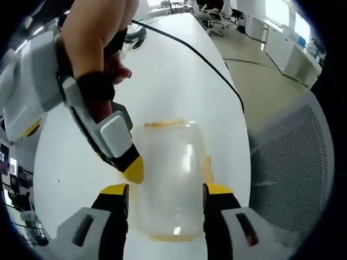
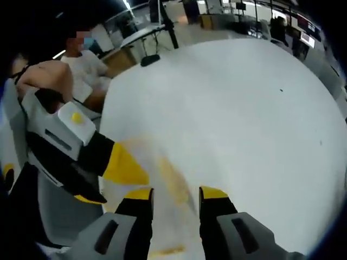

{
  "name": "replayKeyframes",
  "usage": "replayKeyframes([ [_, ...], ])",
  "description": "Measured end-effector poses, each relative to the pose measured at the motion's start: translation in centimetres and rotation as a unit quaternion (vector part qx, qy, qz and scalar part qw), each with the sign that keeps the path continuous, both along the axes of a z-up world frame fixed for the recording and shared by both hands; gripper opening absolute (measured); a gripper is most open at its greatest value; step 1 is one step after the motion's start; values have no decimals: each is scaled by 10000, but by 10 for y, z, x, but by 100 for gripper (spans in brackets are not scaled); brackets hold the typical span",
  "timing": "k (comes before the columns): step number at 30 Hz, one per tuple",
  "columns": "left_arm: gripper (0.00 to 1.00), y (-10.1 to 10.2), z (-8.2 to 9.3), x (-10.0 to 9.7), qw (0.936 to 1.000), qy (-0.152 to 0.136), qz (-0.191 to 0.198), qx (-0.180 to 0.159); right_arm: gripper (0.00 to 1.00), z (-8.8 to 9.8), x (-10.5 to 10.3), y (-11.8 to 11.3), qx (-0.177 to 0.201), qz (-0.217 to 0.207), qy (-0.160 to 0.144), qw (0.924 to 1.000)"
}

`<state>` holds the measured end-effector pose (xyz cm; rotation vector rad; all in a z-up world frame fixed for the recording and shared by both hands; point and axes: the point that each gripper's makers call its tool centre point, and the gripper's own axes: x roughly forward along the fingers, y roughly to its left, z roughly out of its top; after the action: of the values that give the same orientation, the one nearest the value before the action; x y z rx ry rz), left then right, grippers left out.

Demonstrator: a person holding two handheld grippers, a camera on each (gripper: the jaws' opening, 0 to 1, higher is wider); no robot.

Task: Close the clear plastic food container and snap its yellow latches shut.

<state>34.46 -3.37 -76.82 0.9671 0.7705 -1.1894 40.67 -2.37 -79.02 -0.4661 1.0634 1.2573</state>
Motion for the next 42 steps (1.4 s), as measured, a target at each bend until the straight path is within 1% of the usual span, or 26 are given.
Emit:
replayKeyframes([
  [1, 60, 1, 1, -1, 10000, 47, 2, 10, 32, 1, 0, 0, 18, 12, 7, 10000],
  [3, 56, 2, 4, -3, 10000, 54, -47, -2, 31, 5, -5, 2, 112, 68, 118, 9998],
  [4, 56, 1, 5, -8, 9999, 120, -123, -17, 31, 6, -6, 3, 136, 97, 143, 9998],
  [6, 56, 0, 6, -15, 9997, 237, -87, -21, 31, 8, -11, 5, 184, 228, 165, 9994],
  [9, 56, -2, 1, -21, 9996, 252, -77, 40, 30, 3, -16, 4, 75, 427, 169, 9989],
  [11, 51, -4, -3, -26, 9995, 302, -56, 98, 30, 0, -15, 4, 14, 470, 112, 9988],
  [13, 46, -9, -2, -30, 9997, 258, 0, 40, 30, 1, -16, 5, 47, 463, 160, 9988],
  [14, 44, -9, -3, -28, 9998, 155, 80, 83, 30, 2, -17, 6, 59, 465, 178, 9987],
  [15, 43, -4, -5, -21, 9994, -69, 187, 268, 30, 1, -15, 6, 56, 481, 174, 9987],
  [16, 41, -2, -8, -18, 9991, -146, 181, 365, 29, -1, -15, 7, 29, 513, 162, 9985],
  [17, 40, 0, -14, -17, 9989, -137, 160, 424, 29, -2, -15, 7, 9, 538, 164, 9984],
  [18, 35, -2, -12, -20, 9993, 6, 205, 317, 28, -2, -16, 7, 15, 564, 178, 9982],
  [19, 34, -5, -12, -19, 9994, 52, 277, 217, 28, -2, -17, 8, 29, 569, 207, 9982],
  [23, 34, -5, -12, -19, 9994, -4, 253, 254, 27, -2, -16, 7, 113, 556, 307, 9979],
  [25, 31, -5, -13, -20, 9994, 40, 219, 246, 27, -4, -14, 6, 130, 474, 414, 9979],
  [26, 31, -5, -13, -20, 9994, 70, 236, 239, 27, -4, -15, 7, 131, 498, 405, 9978],
  [29, 30, -5, -13, -22, 9994, 4, 95, 332, 27, -3, -16, 7, 87, 565, 369, 9977],
  [31, 36, -8, -10, -26, 9996, -30, 48, 279, 27, -3, -17, 7, 60, 594, 338, 9976],
  [32, 41, -9, -10, -27, 9997, -37, 69, 234, 27, -3, -16, 7, 57, 591, 339, 9977],
  [33, 48, -8, -16, -27, 9994, -35, 121, 328, 27, -4, -16, 7, 50, 565, 351, 9978],
  [34, 49, -1, -20, -27, 9983, -95, 68, 572, 27, -4, -16, 7, 40, 562, 351, 9978],
  [35, 43, 5, -26, -27, 9969, -137, -63, 776, 27, -4, -16, 7, 22, 556, 351, 9978],
  [36, 41, 6, -31, -33, 9967, 56, -84, 803, 27, -4, -15, 7, -6, 524, 317, 9981],
  [37, 41, 2, -26, -27, 9980, -123, 48, 611, 27, -4, -15, 7, -36, 549, 300, 9980],
  [38, 40, 1, -25, -26, 9984, -121, 153, 535, 27, -3, -15, 7, -37, 550, 304, 9980],
  [42, 39, 0, -23, -24, 9989, 13, 187, 426, 26, -3, -15, 4, -52, 555, 263, 9981],
])
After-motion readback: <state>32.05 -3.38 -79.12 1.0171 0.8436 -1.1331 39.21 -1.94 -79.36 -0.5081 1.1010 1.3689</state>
